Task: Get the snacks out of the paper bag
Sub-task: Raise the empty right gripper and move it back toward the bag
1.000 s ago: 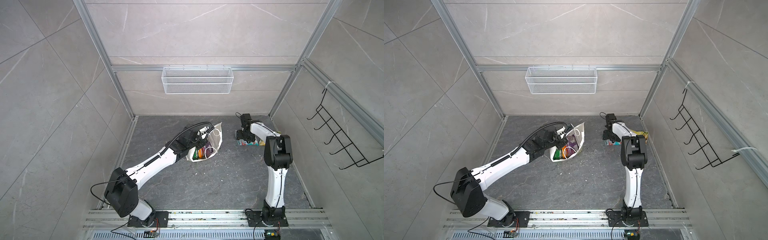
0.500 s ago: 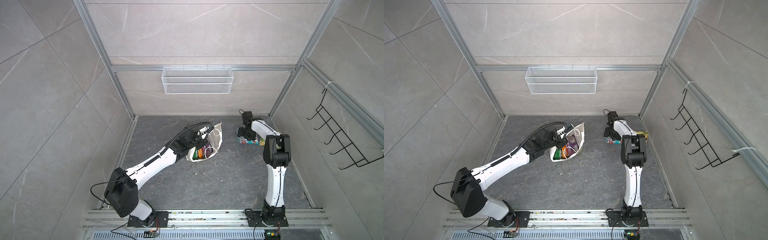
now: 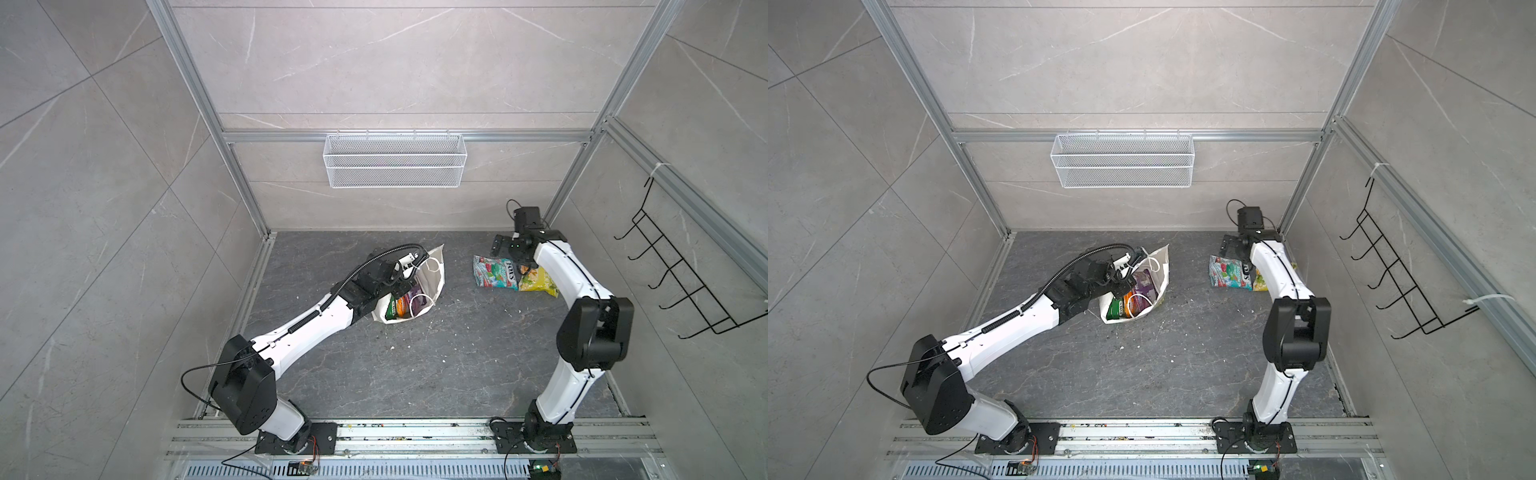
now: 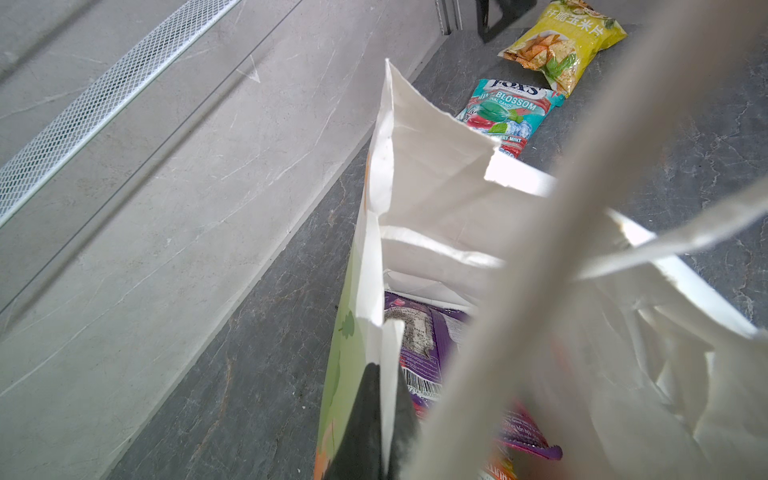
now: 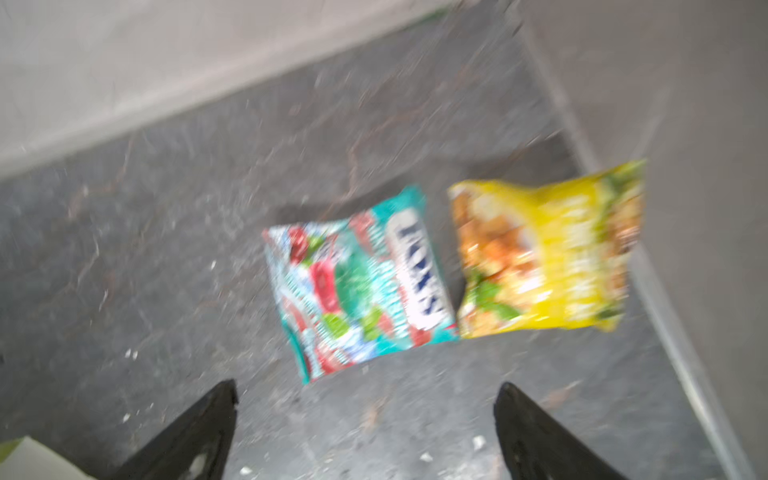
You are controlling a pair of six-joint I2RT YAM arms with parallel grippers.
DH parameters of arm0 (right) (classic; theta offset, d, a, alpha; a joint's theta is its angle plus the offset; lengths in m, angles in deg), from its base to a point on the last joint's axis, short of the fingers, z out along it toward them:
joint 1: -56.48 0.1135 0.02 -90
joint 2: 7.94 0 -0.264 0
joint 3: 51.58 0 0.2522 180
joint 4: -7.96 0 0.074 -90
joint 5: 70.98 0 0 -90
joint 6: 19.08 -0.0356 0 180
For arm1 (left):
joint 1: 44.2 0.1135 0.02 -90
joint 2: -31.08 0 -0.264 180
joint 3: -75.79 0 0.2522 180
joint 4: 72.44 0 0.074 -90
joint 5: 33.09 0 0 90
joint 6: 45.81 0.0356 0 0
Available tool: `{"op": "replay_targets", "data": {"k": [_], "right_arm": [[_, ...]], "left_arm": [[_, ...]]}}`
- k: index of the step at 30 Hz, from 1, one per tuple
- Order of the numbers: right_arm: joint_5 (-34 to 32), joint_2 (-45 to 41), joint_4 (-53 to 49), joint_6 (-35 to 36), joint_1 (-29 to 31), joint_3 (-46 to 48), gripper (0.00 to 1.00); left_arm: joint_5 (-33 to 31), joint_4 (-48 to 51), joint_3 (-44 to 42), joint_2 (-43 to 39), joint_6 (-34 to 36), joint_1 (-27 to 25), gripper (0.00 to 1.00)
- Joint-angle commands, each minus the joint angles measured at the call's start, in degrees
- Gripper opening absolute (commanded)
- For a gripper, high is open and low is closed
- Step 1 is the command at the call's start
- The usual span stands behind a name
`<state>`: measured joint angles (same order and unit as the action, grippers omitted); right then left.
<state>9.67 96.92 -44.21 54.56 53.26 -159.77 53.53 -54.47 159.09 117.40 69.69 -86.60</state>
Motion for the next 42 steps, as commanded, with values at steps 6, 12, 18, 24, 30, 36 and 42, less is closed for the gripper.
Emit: {"op": "replay_targets", "data": {"k": [6,12,18,24,30,36,42], "right_arm": [[3.85,5.84,-1.18,7.61,-12.49,-1.27,0.99],[10.84,12.32,-3.17,11.94,-15.58,-4.87,0.99],[13.22,17.27,-4.02,14.98,-15.29,-7.37,0.99],[10.67,21.08,-5.85,15.83,-14.92,-10.65,0.9],[10.38,24.88,-7.64,17.59,-14.16,-15.85,0.82],[10.25,26.61,-8.78,17.4,-12.98,-17.87,0.81],[8.54,25.41,-9.01,12.37,-13.03,-15.95,0.79]], "left_arm": [[1.41,-1.22,0.97,-0.63,-1.1,-0.06,0.0],[2.34,-0.8,1.67,-0.15,-1.05,-0.07,0.0],[2.43,-0.83,2.09,0.72,-0.71,-0.07,0.0],[2.41,-1.44,2.16,1.22,-0.65,-0.06,0.0],[2.59,-0.94,2.6,1.38,-0.84,-0.1,0.0],[2.71,-0.95,2.71,1.03,-0.96,-0.06,0.0],[2.76,-0.8,2.66,1.07,-1.15,-0.08,0.0]]}}
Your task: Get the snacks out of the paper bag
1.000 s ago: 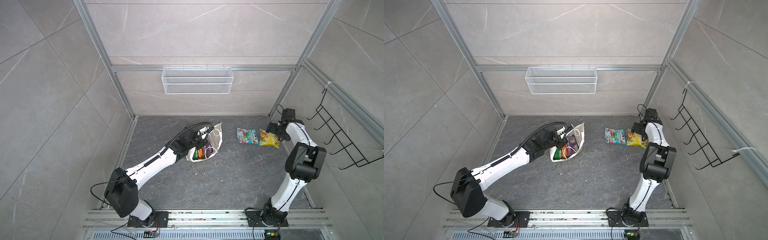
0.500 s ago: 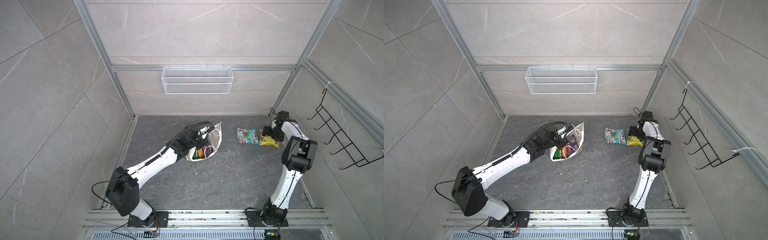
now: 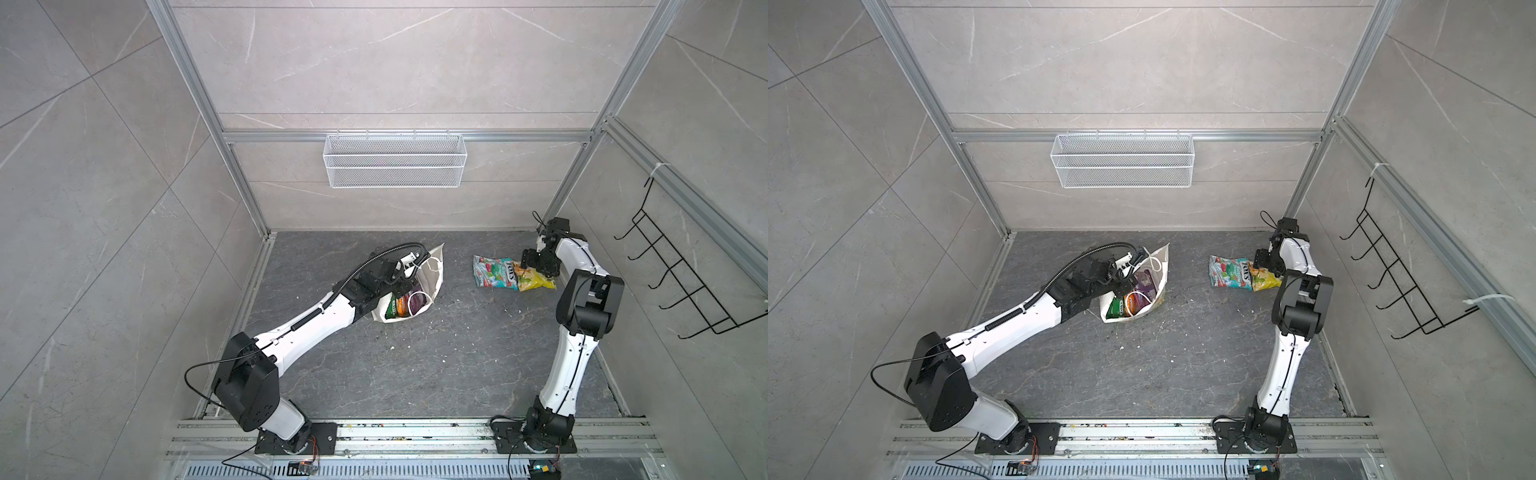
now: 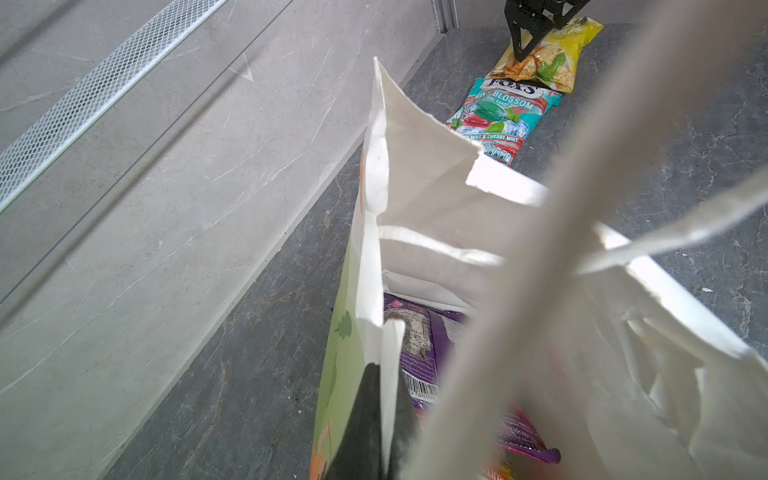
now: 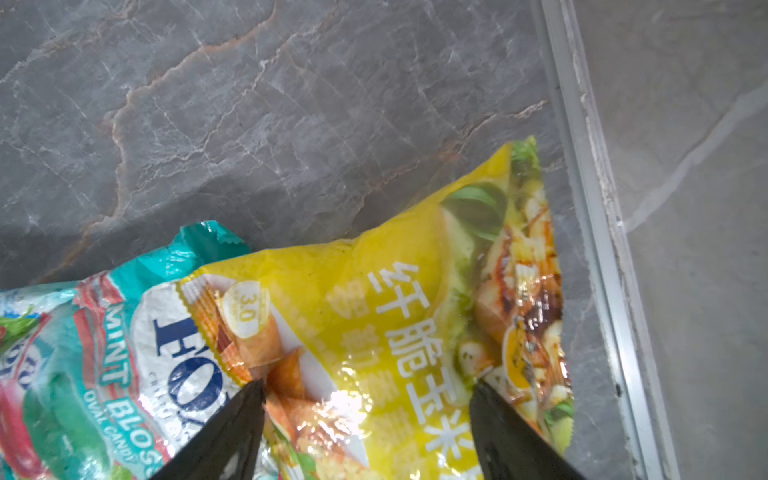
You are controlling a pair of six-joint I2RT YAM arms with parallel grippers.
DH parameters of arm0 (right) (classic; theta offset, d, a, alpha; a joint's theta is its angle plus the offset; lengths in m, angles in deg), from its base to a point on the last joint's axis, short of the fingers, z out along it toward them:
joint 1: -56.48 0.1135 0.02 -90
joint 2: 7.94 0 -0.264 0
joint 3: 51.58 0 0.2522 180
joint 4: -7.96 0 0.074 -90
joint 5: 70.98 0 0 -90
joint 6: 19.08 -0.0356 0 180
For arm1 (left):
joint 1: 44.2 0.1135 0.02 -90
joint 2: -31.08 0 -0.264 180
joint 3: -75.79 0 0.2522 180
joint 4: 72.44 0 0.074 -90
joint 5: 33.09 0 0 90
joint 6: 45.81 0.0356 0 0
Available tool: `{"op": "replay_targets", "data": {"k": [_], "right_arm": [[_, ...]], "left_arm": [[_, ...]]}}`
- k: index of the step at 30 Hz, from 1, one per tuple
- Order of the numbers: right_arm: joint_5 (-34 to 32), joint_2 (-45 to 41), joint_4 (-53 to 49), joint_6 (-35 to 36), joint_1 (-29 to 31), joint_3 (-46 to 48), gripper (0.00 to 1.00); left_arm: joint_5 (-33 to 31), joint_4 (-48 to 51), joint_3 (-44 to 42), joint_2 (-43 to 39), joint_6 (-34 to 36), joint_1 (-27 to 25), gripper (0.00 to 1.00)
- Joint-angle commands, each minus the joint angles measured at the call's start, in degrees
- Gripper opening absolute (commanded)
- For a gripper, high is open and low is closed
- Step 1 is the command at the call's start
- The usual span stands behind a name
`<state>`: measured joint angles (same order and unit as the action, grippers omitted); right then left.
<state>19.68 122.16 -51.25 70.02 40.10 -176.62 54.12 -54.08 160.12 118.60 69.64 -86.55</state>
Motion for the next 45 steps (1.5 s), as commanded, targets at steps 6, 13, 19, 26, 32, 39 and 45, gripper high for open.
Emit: {"op": "replay_targets", "data": {"k": [6,13,19,26,32,39,45], "right_arm": [[-2.79,-2.66,-1.89,-10.23,0.03,4.05,0.78],[0.2,-3.55,0.59,-11.09,-0.03,5.4,0.78],[0.39,-8.89,0.1,-11.97,0.3,6.22,0.78],[2.31,-21.3,-1.48,-12.37,4.12,6.85,0.78],[10.17,-38.65,12.13,-12.9,12.86,21.26,0.73],[30.91,-55.08,29.72,-13.92,19.92,40.38,0.51],[38.4,-63.8,34.42,-11.43,29.01,50.28,0.35]], "left_arm": [[2.38,-1.17,1.54,-0.25,-1.46,-0.15,0.0],[2.59,-0.44,1.42,-0.95,-1.4,-0.15,0.0],[2.84,-0.55,0.88,-2.1,-1.78,-0.17,0.0],[4.22,1.16,2.16,-3.49,-0.77,-0.19,0.0],[4.83,2.74,2.4,-5.34,0.15,-0.32,0.0],[6.09,4.41,0.49,-8.66,-0.71,-0.42,0.0],[7.26,5.16,-0.15,-9.14,-1.63,-0.5,0.0]]}}
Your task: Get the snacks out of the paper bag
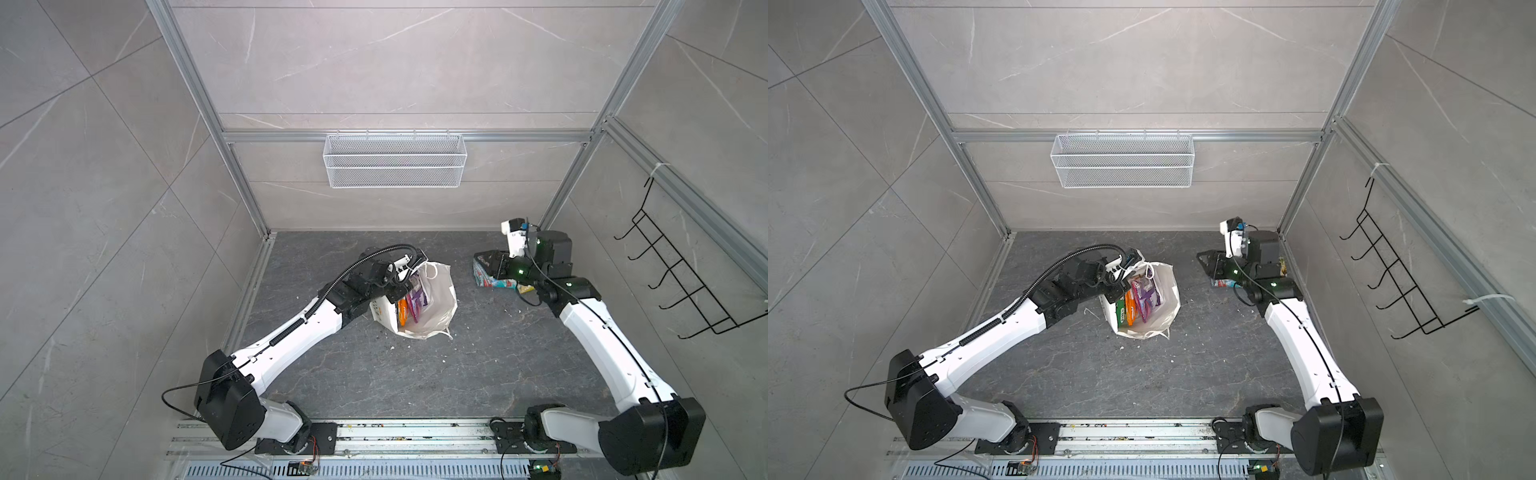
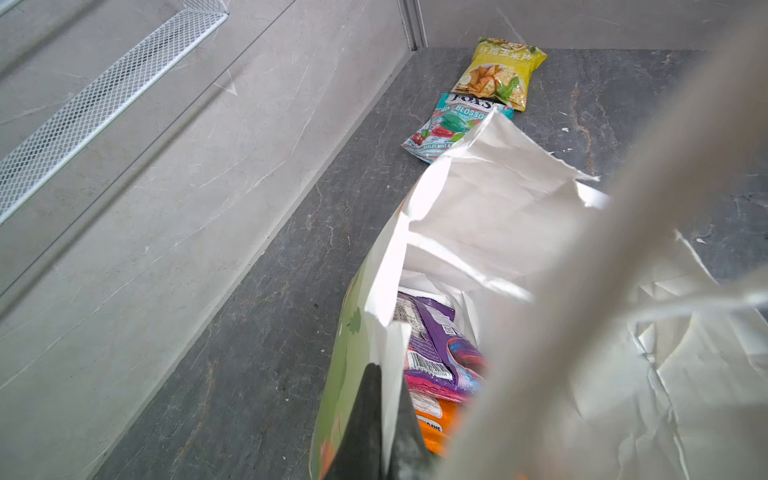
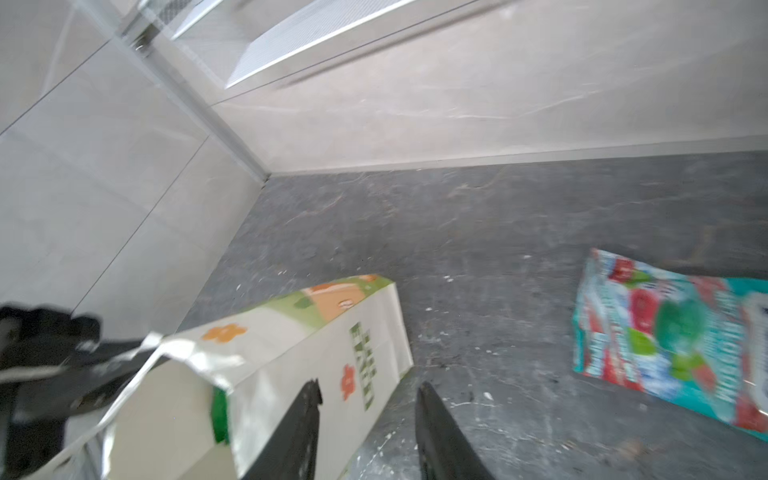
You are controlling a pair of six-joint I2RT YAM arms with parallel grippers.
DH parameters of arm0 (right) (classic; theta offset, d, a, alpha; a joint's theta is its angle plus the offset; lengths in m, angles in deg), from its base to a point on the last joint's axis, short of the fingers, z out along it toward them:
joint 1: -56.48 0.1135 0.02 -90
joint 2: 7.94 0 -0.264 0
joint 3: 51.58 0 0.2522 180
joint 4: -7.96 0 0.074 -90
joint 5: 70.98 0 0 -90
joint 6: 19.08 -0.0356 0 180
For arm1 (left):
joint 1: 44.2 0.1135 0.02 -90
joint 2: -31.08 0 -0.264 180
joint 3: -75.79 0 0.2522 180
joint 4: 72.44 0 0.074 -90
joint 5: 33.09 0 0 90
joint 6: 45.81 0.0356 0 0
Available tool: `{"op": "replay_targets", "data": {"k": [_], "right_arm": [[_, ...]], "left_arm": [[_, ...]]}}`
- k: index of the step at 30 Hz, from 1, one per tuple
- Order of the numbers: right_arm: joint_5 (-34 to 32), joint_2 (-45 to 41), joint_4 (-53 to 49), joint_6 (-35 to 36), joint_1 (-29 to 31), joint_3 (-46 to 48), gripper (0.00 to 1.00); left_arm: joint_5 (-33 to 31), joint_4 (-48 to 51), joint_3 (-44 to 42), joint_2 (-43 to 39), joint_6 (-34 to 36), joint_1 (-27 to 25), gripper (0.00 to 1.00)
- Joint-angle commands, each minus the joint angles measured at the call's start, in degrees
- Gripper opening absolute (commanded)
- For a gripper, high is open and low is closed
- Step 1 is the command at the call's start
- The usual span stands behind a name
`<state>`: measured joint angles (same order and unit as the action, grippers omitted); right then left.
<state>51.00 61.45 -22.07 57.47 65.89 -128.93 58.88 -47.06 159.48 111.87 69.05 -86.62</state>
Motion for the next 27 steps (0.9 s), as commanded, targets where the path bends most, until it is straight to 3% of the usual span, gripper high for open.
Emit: {"op": "replay_targets", "data": {"k": [1,6,11,16,21,27], "right_arm": [[8.03,-3.9,5.18,1.97,4.94,3.75,0.31],[5.79,-6.73,4.24,4.73,13.31,7.43,0.22],[2.58,-6.07,11.76,1.0,20.98,11.93,0.19],[-5.95,-3.62,18.8,-2.16,27.66,16.22,0.17],[-13.15,-1.11,25.38,-4.47,30.73,20.12,0.19],[-23.31,2.7,23.49,-3.09,33.46,19.29,0.18]], "left_arm": [[2.75,-1.1,0.7,-2.31,-1.28,-0.39,0.0],[2.81,-1.47,-0.46,-2.57,-2.26,-0.39,0.0],[3.18,-1.82,-1.46,-3.46,-2.98,-0.4,0.0],[2.98,-1.74,-1.65,-4.37,-3.24,-0.39,0.0],[3.05,-2.34,-1.84,-4.42,-2.99,-0.43,0.0],[3.79,-3.04,-1.85,-4.07,-2.98,-0.42,0.0]]}}
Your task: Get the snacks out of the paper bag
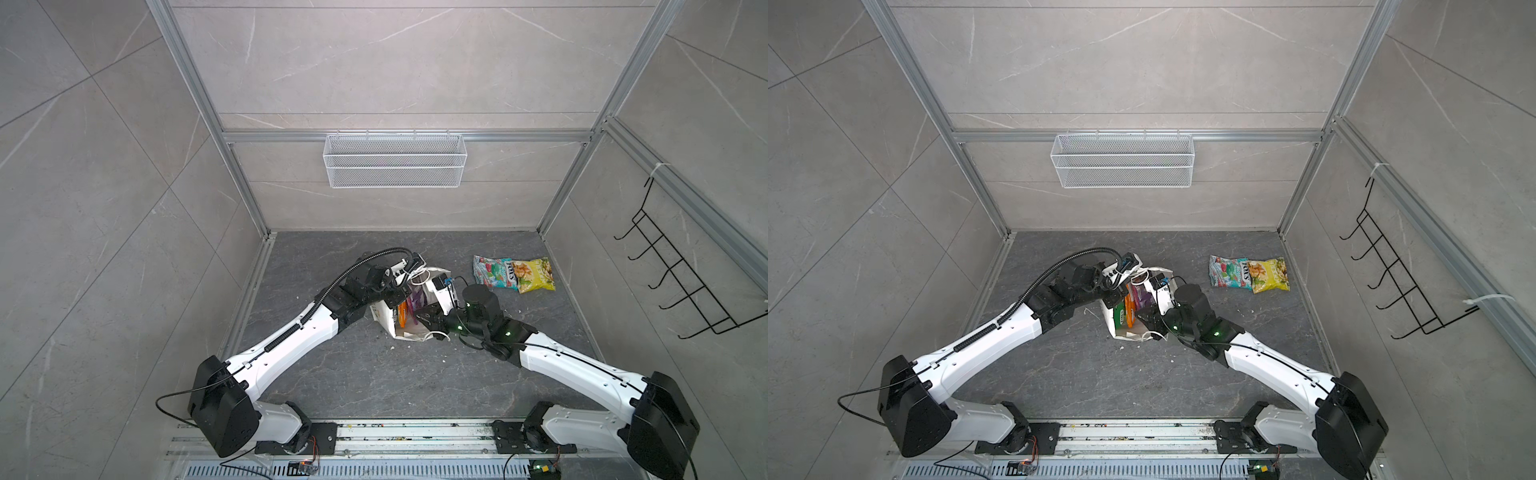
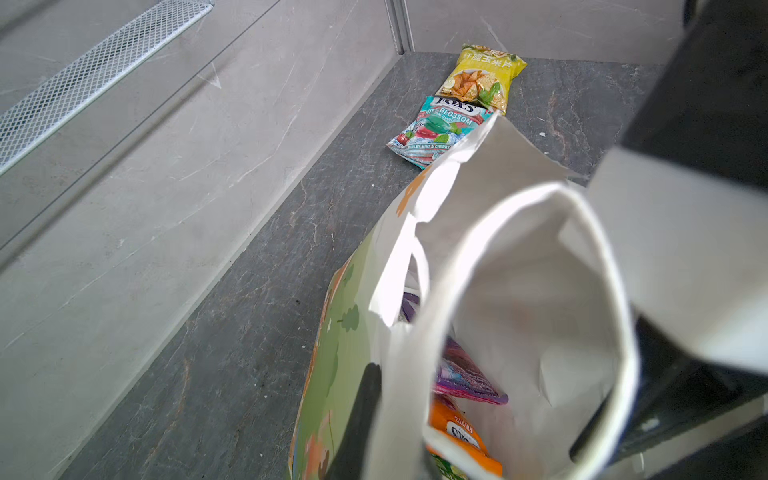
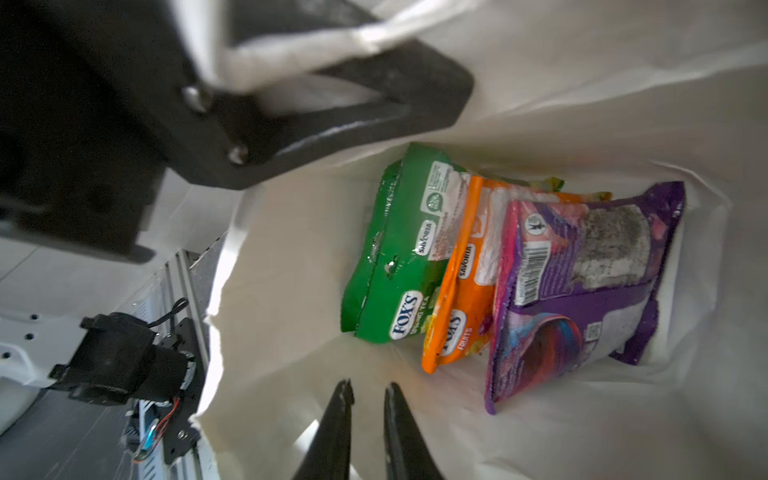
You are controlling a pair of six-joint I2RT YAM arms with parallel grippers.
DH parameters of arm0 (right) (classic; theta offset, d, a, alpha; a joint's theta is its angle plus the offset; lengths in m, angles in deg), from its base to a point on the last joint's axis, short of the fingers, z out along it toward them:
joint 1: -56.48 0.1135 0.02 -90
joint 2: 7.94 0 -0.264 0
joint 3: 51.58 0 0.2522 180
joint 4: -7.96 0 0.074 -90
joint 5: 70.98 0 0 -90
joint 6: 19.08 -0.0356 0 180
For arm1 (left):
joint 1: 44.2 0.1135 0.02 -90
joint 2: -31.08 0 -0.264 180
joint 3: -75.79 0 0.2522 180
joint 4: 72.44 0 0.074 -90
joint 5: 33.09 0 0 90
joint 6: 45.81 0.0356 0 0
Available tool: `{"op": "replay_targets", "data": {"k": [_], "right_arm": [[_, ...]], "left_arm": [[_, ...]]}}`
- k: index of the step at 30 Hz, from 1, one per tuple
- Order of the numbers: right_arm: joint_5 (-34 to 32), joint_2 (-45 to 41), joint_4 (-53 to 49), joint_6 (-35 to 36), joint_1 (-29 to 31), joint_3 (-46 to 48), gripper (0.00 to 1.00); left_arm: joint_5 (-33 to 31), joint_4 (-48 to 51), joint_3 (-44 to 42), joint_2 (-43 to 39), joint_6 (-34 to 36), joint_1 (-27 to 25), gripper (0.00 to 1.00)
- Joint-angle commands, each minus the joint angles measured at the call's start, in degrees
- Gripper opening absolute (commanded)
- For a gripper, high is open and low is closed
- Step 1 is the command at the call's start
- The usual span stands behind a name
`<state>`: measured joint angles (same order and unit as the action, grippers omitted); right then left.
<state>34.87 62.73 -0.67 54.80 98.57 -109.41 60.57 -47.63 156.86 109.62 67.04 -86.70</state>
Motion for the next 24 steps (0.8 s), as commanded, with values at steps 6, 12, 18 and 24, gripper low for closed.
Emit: {"op": "replay_targets", "data": {"k": [6,12,18,24], "right_arm": [[-11.1,3.67,7.09,0.34,2.0,2.29,0.17],[-13.83,1.64,13.07,2.12,2.86,6.6,0.17],[-13.41,2.84,10.77,4.39,2.87,5.62,0.18],[-17.37,7.23,9.15,2.54,2.98,2.56,0.18]], "left_arm": [[1.63,-3.96,-0.01,-1.97,-1.27,-0.35,0.0],[0.05,-4.19,0.27,-1.3,-2.06,-0.3,0.0],[-0.04,-5.26,0.19,-0.69,-2.29,-0.26,0.0],[1.52,-6.5,-0.4,-0.89,-1.66,-0.3,0.0]]}}
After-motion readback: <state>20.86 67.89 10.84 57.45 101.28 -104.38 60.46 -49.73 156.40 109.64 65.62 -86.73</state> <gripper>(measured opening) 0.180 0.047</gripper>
